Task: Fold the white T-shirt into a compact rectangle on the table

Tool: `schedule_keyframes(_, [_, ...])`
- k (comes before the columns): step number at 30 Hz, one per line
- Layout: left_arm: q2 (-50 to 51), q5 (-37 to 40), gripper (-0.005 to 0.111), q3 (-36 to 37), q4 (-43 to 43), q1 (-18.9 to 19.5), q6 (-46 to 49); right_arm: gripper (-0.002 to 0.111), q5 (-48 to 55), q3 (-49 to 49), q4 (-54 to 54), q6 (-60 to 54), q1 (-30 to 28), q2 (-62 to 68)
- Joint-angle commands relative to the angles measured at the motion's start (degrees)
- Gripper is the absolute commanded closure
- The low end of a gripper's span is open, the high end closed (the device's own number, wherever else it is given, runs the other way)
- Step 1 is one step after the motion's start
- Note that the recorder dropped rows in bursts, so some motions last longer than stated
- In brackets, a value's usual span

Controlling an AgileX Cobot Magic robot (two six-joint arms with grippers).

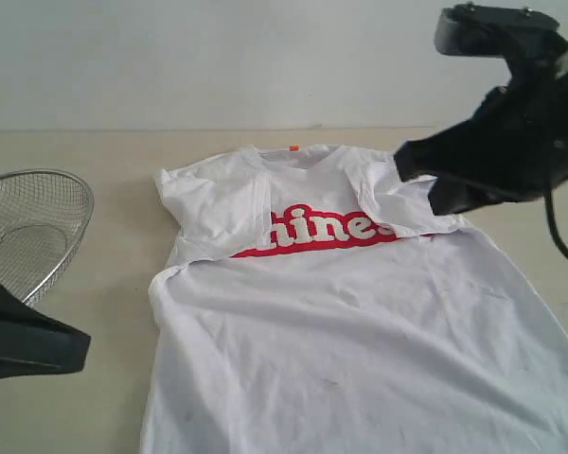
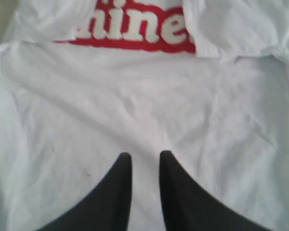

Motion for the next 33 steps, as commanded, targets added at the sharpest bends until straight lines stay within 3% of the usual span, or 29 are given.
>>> schedule_keyframes(1, [6.92, 4.55, 0.052, -0.87, -0.78, 0.09, 1.36, 0.058, 4.05, 4.01, -1.65, -0.70, -3.91, -2.84])
schedule_keyframes(3, [8.69, 5.73, 0.052, -0.74, -0.78, 0.09, 1.36, 0.053, 5.55, 6.77, -1.83, -1.31, -5.05, -3.58])
schedule_keyframes(10, [10.74, 7.55, 0.052, -0.13, -0.64, 0.09, 1.36, 0.057, 5.74, 15.46, -2.17, 1.18, -8.94, -5.78])
schedule_keyframes(20, [15.83, 8.23, 0.052, 8.68, -0.28, -0.04, -0.15, 0.057, 9.83, 24.61, -8.91, 6.01, -9.17, -9.22])
schedule_keyframes(28, [27.28, -4.28, 0.052, 9.09, -1.17, -11.09, -4.83, 0.057, 8.36, 25.38, -11.69, 8.36, -9.17, -10.27])
schedule_keyframes(33, [33.67, -10.57, 0.052, 9.09, -3.26, -14.05, -2.04, 0.057, 9.78, 25.81, -14.83, 11.54, -9.17, -9.75])
